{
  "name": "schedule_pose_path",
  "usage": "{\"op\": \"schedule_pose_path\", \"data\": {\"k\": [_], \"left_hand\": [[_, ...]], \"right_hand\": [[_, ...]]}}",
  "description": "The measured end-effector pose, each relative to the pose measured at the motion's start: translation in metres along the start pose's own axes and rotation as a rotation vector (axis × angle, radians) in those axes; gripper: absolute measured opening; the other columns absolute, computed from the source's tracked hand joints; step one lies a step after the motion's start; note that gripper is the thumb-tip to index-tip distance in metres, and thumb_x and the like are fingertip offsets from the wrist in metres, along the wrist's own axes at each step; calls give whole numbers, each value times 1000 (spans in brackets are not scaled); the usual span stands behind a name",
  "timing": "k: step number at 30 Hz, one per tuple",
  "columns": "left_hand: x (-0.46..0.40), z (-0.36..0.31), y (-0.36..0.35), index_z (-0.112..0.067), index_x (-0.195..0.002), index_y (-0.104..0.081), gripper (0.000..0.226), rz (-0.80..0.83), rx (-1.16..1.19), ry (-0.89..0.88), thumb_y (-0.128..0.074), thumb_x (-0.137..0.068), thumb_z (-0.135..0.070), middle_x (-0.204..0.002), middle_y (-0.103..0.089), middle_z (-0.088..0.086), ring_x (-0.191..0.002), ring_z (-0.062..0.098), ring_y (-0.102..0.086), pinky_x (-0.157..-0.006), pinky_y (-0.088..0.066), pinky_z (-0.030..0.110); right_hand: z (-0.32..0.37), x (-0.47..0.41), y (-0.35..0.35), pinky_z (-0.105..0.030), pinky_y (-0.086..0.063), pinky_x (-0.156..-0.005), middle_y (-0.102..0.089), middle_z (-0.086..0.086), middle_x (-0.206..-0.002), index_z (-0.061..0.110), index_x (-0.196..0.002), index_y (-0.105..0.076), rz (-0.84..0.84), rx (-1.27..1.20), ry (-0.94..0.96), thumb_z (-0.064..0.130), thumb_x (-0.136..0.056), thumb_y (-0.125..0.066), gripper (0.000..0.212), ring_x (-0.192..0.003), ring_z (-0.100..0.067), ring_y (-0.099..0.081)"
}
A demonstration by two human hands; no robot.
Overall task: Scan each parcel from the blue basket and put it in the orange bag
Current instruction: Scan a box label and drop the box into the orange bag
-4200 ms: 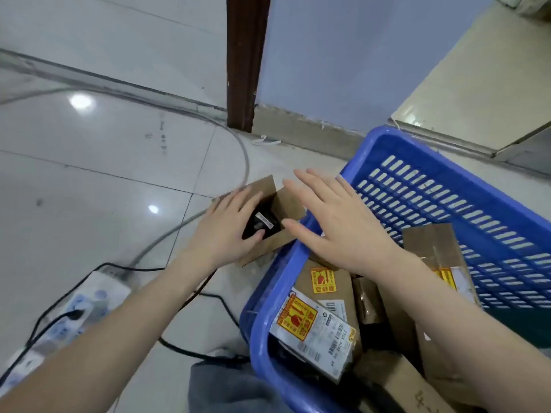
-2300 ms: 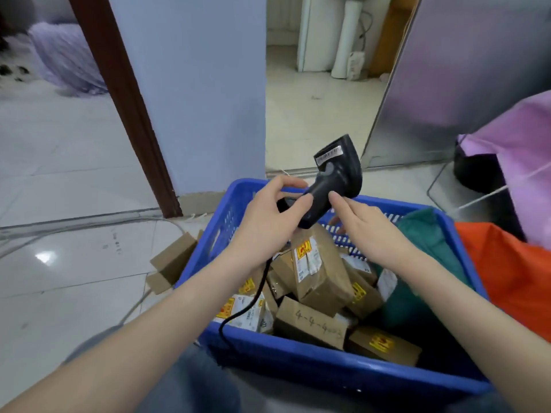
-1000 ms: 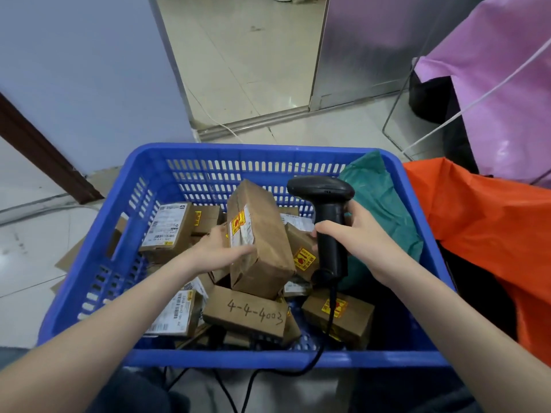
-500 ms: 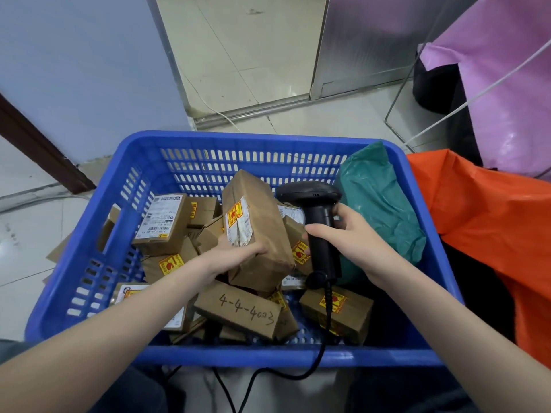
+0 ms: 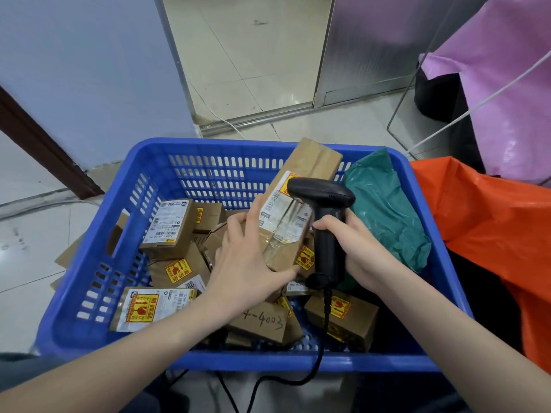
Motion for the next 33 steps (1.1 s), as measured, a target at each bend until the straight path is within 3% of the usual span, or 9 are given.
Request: {"op": "schedule_pose_path", "data": {"k": [5,8,11,14,19,22,27,30,33], "left_hand": [[-2,-9,20,-41,-143,-10,93,-59,282,67,-65,-72,-62,-130,-34,-12,-109,2,-50,-91,-45,30],[-11,2,30,-28,-147,-19,89,-117,427,178,-66,-77,-52,-123,-45,-6,-99,-4,-51,-82,-40,19],[-22,17,34,-23,-141,-39,79,-47,563,334,-69,-75,-53,-121,-50,-3,-106,7,-53,-83,-43,23],[-25,24,22,-35,-109,-65,42,123,734,420,-67,-72,-55,-114,-62,0,-104,18,-60,-90,-51,39],[-25,17,14,-51,-122,-48,59,259,731,362,-65,-67,-63,-129,-50,-3,-112,17,-56,-98,-46,43],[-27,9,17,-47,-138,-31,58,298,718,248,-59,-88,-41,-125,-49,-14,-107,5,-54,-86,-46,27],[-26,-8,20,-46,-140,-25,71,332,579,-1,-60,-89,-10,-125,-43,-31,-104,-24,-47,-75,-42,1],[-28,-12,26,-47,-138,-32,71,314,544,-64,-62,-81,-16,-139,-45,-20,-123,-12,-42,-86,-40,3],[-29,-11,30,-49,-124,-44,58,244,642,-31,-62,-82,-14,-129,-52,-22,-119,2,-52,-85,-49,18]], "right_hand": [[-1,2,-4,-35,-51,-90,-68,-3,-108,23,-111,-57,-14,-101,-6,8,-90,-54,26,-98,-18,-63],[-2,4,-5,-38,-48,-89,-63,-7,-108,24,-105,-57,-1,-90,-9,10,-88,-56,21,-96,-21,-60],[1,4,-7,-32,-47,-76,-62,-3,-100,24,-107,-57,27,-99,26,9,-88,-55,24,-87,-17,-58],[3,5,-7,-29,-47,-68,-63,0,-92,24,-106,-58,37,-121,45,6,-87,-54,26,-80,-15,-59],[4,5,-7,-30,-50,-77,-69,-5,-109,22,-116,-60,26,-192,51,10,-87,-59,32,-97,-19,-65],[9,3,-4,-34,-50,-87,-68,-8,-117,19,-118,-62,36,-232,58,17,-86,-62,32,-105,-22,-63],[11,10,-12,-33,-52,-91,-71,-2,-114,21,-116,-65,141,-162,47,33,-79,-64,39,-107,-18,-65],[8,13,-17,-31,-51,-89,-72,3,-111,22,-117,-64,163,-155,61,32,-85,-62,34,-104,-12,-66],[12,15,-21,-36,-49,-96,-72,3,-111,23,-117,-65,148,-162,87,41,-77,-64,44,-106,-13,-66]]}}
Point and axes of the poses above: each hand's wrist, its own x-axis away from the middle knuckle, its own y-axis out of the back of the hand, z = x × y, the point moved 7 cm from there along -x, towards the middle knuckle
